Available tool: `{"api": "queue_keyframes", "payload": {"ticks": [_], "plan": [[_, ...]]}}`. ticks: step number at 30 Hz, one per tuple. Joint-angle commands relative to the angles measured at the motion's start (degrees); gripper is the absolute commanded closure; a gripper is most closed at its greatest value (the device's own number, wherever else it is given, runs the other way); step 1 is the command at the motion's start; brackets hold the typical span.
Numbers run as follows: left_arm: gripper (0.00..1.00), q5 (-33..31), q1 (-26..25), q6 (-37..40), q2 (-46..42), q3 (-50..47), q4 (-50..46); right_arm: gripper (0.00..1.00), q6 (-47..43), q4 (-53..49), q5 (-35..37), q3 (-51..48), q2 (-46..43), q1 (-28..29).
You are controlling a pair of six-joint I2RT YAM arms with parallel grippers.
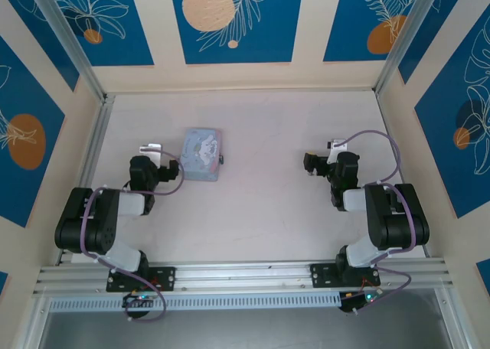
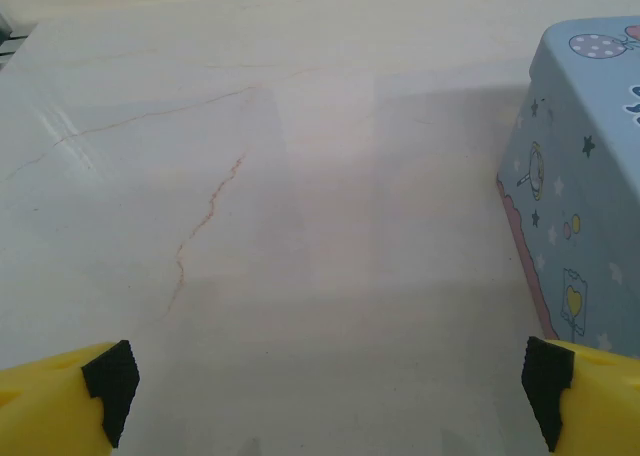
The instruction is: Unlock the padlock with the key
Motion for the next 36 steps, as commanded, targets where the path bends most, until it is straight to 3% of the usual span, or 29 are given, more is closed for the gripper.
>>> {"api": "queue_keyframes", "payload": {"ticks": [1, 23, 25, 28, 30, 32, 34, 36], "plan": [[0.0, 1.9, 0.0, 0.5, 0.0, 0.6, 1.1, 0.01, -1.0, 1.6, -0.8, 0.9, -0.4, -0.2], [0.0, 2.6, 0.3, 0.3, -0.4, 0.3, 1.5, 0.01, -0.7, 1.6, -1.8, 0.9, -0.8, -0.7], [0.0, 2.8, 0.4, 0.4, -1.5, 0.6, 0.1, 0.01, -0.9, -7.0, 0.3, 4.4, -4.6, 0.0], [0.0, -1.5, 0.8, -1.9, -5.9, 4.2, -10.2, 0.01, 1.3, -23.8, 2.8, 12.0, -10.8, 0.7], [0.0, -2.4, 1.4, -2.7, -8.1, 6.0, -14.8, 0.0, 7.4, -32.2, 3.0, 16.4, -13.8, 0.1], [0.0, -4.3, 1.5, -3.9, -10.7, 7.4, -18.5, 0.0, 19.4, -43.3, 3.7, 21.3, -15.3, -1.5], [0.0, -5.2, 1.7, -6.5, -12.9, 10.0, -24.0, 0.01, 27.3, -51.6, 0.6, 24.6, -15.0, -4.0], [0.0, -4.0, 1.8, -9.2, -13.7, 14.2, -30.4, 0.0, 29.7, -53.6, -8.0, 25.7, -14.4, -6.1]]}}
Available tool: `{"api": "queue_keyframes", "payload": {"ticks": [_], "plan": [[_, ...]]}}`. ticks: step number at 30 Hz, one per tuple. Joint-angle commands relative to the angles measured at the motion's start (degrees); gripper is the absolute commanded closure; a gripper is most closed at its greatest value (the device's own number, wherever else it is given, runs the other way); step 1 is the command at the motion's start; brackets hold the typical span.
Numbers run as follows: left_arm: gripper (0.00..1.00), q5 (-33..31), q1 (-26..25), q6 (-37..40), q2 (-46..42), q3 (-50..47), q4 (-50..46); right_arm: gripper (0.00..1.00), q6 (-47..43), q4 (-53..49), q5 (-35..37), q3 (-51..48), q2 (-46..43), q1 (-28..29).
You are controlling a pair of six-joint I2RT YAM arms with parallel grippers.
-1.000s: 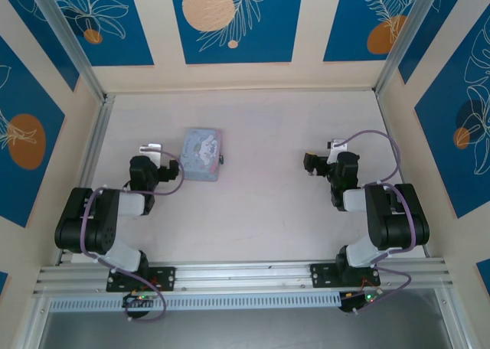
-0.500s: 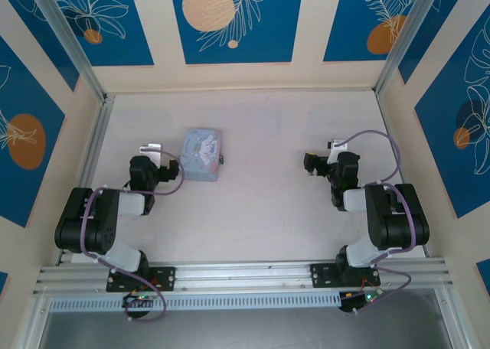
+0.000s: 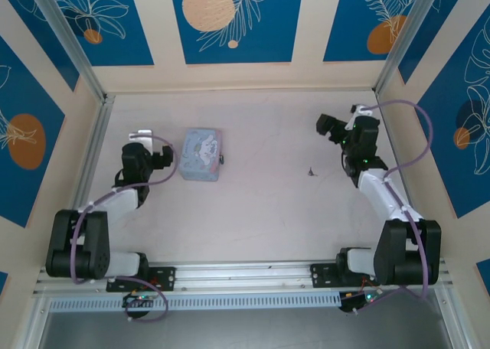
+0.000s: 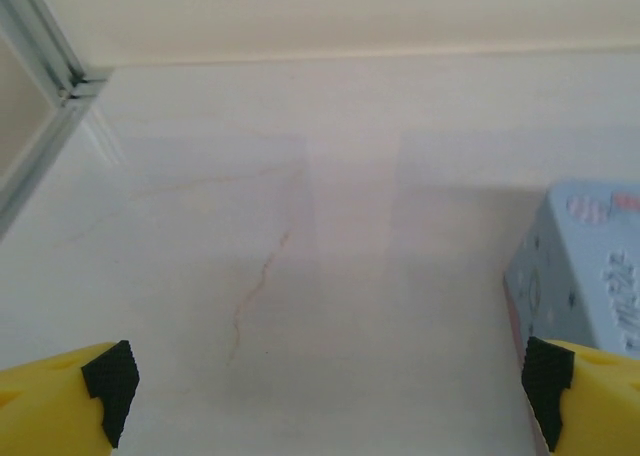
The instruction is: Unlock the padlock with the key
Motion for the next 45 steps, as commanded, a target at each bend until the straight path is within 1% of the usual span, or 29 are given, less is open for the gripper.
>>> {"api": "queue_keyframes", "payload": {"ticks": [1, 3, 5, 7, 9, 10, 12, 14, 17, 20, 25, 31, 32, 35, 37, 39, 41, 45], "plan": [[0.0, 0.3, 1.0, -5.7, -1.3, 7.9, -15.0, 0.01, 12.5, -15.7, -10.7, 0.8, 0.9, -2.5], [0.0, 2.1, 0.9, -10.4, 1.5, 15.2, -24.5, 0.0, 13.1, -16.3, -16.7, 0.2, 0.8, -1.7], [0.0, 7.5, 0.9, -13.5, 6.7, 24.4, -34.7, 0.0, 13.0, -16.8, -20.8, -1.1, -0.8, 0.7], [0.0, 13.6, 0.5, -15.4, 12.1, 30.9, -39.7, 0.0, 12.7, -18.5, -20.9, -2.5, -3.3, 3.7], [0.0, 18.0, 0.2, -17.1, 16.3, 35.6, -42.6, 0.01, 12.6, -21.3, -20.1, -3.3, -5.7, 6.5], [0.0, 19.8, -0.3, -17.6, 18.2, 37.1, -43.3, 0.01, 12.9, -23.3, -19.1, -3.6, -6.9, 7.8], [0.0, 21.4, -1.2, -18.6, 20.9, 39.3, -44.5, 0.01, 13.3, -25.4, -18.4, -4.8, -9.5, 10.2], [0.0, 23.6, -2.2, -19.8, 23.8, 41.2, -46.2, 0.01, 14.7, -26.9, -16.0, -6.5, -12.5, 12.2], [0.0, 25.7, -4.6, -20.5, 26.5, 41.6, -45.8, 0.01, 18.0, -26.9, -14.7, -10.2, -17.6, 12.8], [0.0, 27.1, -8.1, -21.8, 28.3, 42.0, -44.0, 0.0, 19.6, -27.4, -16.3, -12.5, -20.6, 12.3], [0.0, 28.8, -16.3, -22.2, 31.9, 47.1, -44.0, 0.01, 19.4, -29.9, -16.1, -12.9, -19.9, 13.6], [0.0, 33.9, -27.6, -22.5, 36.9, 55.3, -44.8, 0.01, 18.7, -29.0, -16.7, -14.0, -17.7, 15.4], [0.0, 33.4, -28.8, -22.5, 36.9, 56.0, -45.0, 0.0, 18.7, -28.6, -17.0, -14.2, -17.5, 15.6], [0.0, 27.4, -30.7, -24.2, 34.0, 54.6, -44.3, 0.0, 18.3, -28.0, -17.1, -13.8, -16.1, 15.6], [0.0, 21.6, -30.6, -27.3, 28.7, 49.7, -41.6, 0.0, 17.4, -29.1, -15.5, -12.1, -14.7, 15.5], [0.0, 17.7, -30.5, -29.3, 23.0, 44.9, -40.0, 0.01, 16.2, -29.9, -14.3, -9.6, -12.5, 15.0], [0.0, 16.0, -30.7, -32.2, 17.5, 40.2, -39.9, 0.0, 14.9, -30.4, -13.9, -6.4, -9.3, 14.1], [0.0, 14.0, -32.5, -38.2, 6.1, 28.3, -37.7, 0.0, 12.6, -30.3, -12.3, 2.0, 0.4, 11.9]]}}
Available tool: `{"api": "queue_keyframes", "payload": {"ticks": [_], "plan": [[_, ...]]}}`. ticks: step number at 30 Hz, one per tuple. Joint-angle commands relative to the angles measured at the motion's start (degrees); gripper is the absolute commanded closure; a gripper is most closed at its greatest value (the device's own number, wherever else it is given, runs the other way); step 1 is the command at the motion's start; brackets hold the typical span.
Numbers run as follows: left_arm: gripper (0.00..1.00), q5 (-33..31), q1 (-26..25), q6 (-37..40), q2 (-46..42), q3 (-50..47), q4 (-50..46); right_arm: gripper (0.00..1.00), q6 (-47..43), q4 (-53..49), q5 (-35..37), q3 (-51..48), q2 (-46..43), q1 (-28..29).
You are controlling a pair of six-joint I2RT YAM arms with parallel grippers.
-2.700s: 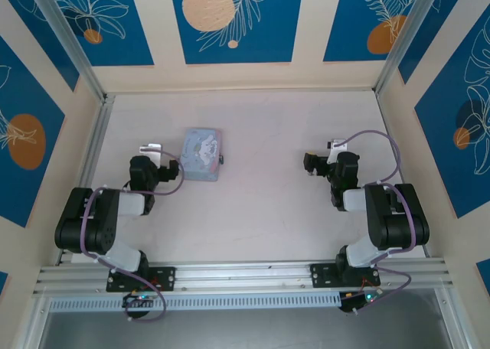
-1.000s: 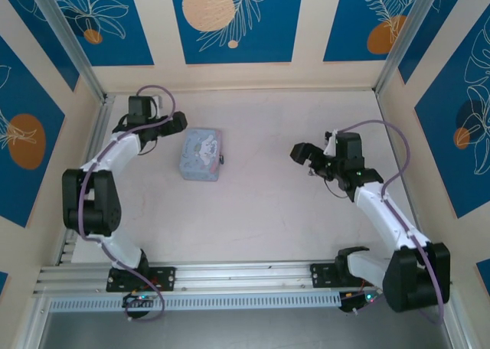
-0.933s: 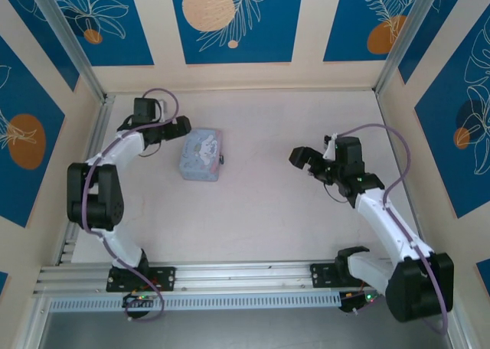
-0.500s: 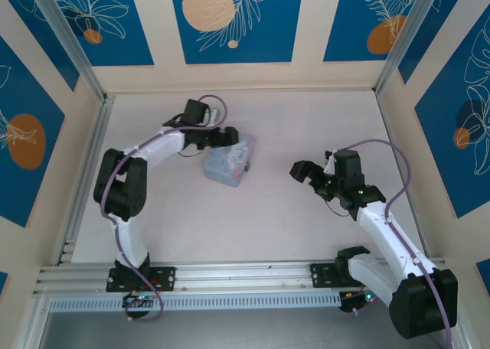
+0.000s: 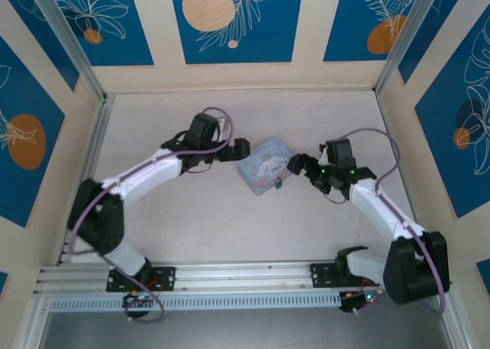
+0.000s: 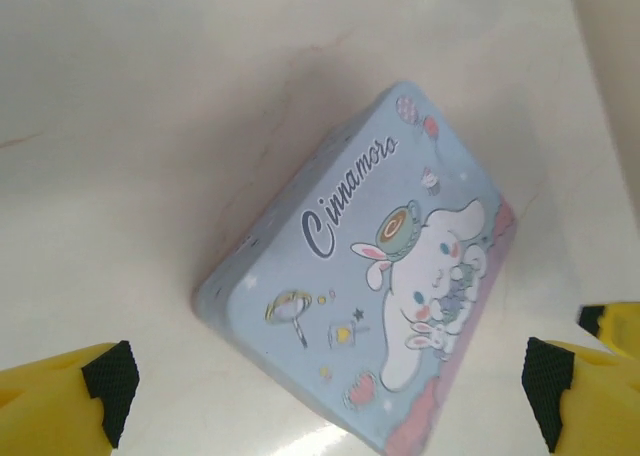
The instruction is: Unlock the padlock with the key
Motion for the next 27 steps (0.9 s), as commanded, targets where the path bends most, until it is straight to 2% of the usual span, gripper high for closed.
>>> {"api": "queue_keyframes", "payload": {"ticks": [1, 7, 10, 14, 22, 27], "plan": [[0.0, -4.0, -2.0, -7.2, -8.0, -7.8, 2.6, 0.0, -3.1, 0.0, 1.2, 7.8, 7.1, -1.6], [0.0, -5.6, -6.4, -14.9, -16.3, -19.0, 5.6, 0.02, -4.9, -1.4, -0.7, 20.5, 23.2, -0.9], [0.0, -7.9, -8.1, -17.1, -18.5, -22.1, 6.2, 0.03, -4.1, -1.4, -1.3, 21.8, 25.6, 1.5], [0.0, -9.7, -8.5, -19.4, -19.5, -25.2, 7.9, 0.03, -0.1, 2.2, -3.0, 17.3, 23.9, 5.1], [0.0, -10.0, -8.1, -17.5, -13.6, -23.6, 9.9, 0.03, 8.8, 9.1, -1.7, 6.9, 17.5, 14.6], [0.0, -10.3, -7.3, -15.9, -11.1, -21.7, 9.6, 0.0, 8.0, 4.0, 5.2, 7.2, 13.6, 16.3]]}}
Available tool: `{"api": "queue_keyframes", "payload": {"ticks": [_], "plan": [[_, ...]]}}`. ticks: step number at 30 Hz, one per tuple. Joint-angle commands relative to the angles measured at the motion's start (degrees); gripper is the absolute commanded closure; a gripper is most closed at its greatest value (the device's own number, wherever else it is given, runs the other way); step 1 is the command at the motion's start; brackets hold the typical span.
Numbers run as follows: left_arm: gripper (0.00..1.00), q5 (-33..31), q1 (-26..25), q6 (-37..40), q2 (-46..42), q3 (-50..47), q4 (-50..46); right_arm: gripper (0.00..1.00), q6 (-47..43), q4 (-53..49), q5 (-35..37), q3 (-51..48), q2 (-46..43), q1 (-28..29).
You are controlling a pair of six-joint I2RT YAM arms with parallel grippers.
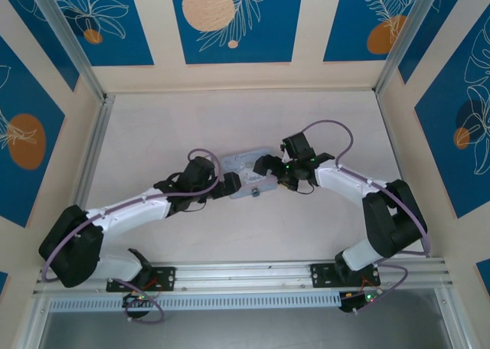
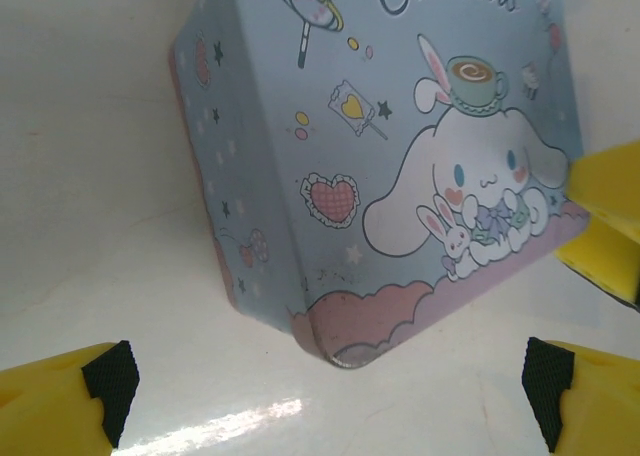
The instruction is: Unlock the padlock with the key
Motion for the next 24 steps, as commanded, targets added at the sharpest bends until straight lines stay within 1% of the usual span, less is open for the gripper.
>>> {"api": "queue_keyframes", "payload": {"ticks": [1, 4, 7, 9, 11, 15, 21, 24], "plan": [[0.0, -1.3, 0.6, 1.3, 0.6, 2.8, 0.7, 0.0, 0.8, -4.1, 6.8, 0.4, -5.0, -0.8], [0.0, 0.0, 0.4, 0.4, -0.5, 2.4, 1.1, 0.01, -0.9, -7.5, 8.8, 0.4, -8.4, -4.7], [0.0, 0.6, -1.0, -1.9, -2.4, 0.1, 3.7, 0.0, -2.2, -7.0, 4.5, -0.7, -10.1, -10.0], [0.0, 0.3, -2.6, -3.2, -3.0, -1.0, 4.8, 0.0, -2.4, -5.5, 0.8, -1.2, -10.0, -11.6], [0.0, -0.5, -4.6, -4.4, -3.4, -1.8, 5.7, 0.01, -1.9, -4.5, -0.7, -1.3, -9.7, -11.1], [0.0, -1.4, -7.1, -6.6, -2.4, -2.7, 8.8, 0.0, 1.4, -1.4, -1.4, -1.2, -6.7, -7.5], [0.0, -1.2, -7.9, -8.0, 1.0, -2.9, 12.2, 0.0, 6.0, 3.3, -2.8, 0.5, -0.4, -1.8], [0.0, -2.2, -7.9, -7.8, 2.3, -3.0, 13.2, 0.01, 7.9, 5.1, -3.9, 1.6, 1.4, -0.2]]}}
